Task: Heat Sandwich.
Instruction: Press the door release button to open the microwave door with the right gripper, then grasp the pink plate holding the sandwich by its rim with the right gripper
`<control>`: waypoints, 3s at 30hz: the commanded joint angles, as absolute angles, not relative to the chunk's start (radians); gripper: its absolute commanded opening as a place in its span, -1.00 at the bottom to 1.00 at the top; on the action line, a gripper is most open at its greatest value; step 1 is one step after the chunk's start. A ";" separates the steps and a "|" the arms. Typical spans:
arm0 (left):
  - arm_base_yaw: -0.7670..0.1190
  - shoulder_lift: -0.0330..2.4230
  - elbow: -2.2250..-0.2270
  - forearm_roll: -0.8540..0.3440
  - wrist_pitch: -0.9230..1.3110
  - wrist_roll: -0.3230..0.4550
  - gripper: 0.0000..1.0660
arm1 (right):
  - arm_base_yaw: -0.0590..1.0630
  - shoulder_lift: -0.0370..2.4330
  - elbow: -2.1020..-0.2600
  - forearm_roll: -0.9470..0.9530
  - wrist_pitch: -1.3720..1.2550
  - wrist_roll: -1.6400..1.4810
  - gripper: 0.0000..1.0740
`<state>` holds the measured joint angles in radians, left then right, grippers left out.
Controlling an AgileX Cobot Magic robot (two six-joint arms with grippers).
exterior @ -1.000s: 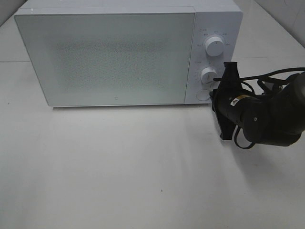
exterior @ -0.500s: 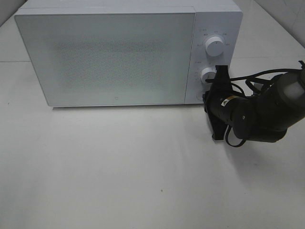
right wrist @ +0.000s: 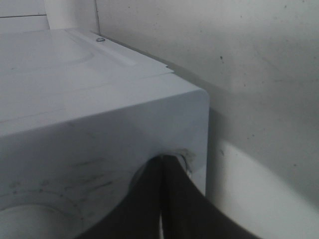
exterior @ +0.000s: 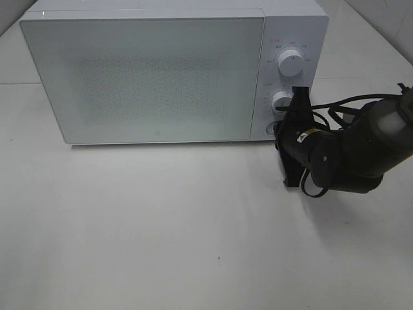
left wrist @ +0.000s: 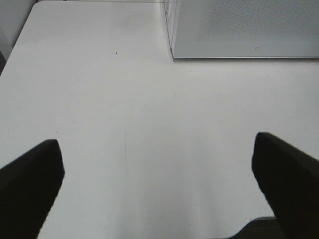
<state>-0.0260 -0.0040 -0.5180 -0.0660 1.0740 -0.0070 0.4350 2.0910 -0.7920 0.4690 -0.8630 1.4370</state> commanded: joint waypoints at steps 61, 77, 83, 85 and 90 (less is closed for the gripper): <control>-0.023 -0.020 -0.517 -0.068 1.071 -0.010 0.83 | 0.433 1.972 -0.744 0.444 -0.696 1.343 -1.00; -0.023 -0.020 -0.517 -0.068 1.071 -0.010 0.83 | 0.432 1.761 -0.631 0.444 -0.420 1.085 -0.98; -0.023 -0.020 -0.517 -0.068 1.071 -0.010 0.83 | 0.431 1.660 -0.631 0.444 -0.217 0.800 -0.93; -0.023 -0.020 -0.517 -0.068 1.071 -0.010 0.83 | 0.431 1.648 -0.631 0.444 -0.200 0.752 -0.93; -0.023 -0.020 -0.517 -0.068 1.071 -0.010 0.83 | 0.430 1.563 -0.631 0.444 -0.117 0.427 -0.91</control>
<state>-0.0260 -0.0040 -0.5180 -0.0660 1.0740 -0.0070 0.4350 1.5970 -0.6320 0.4540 -0.1510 0.5550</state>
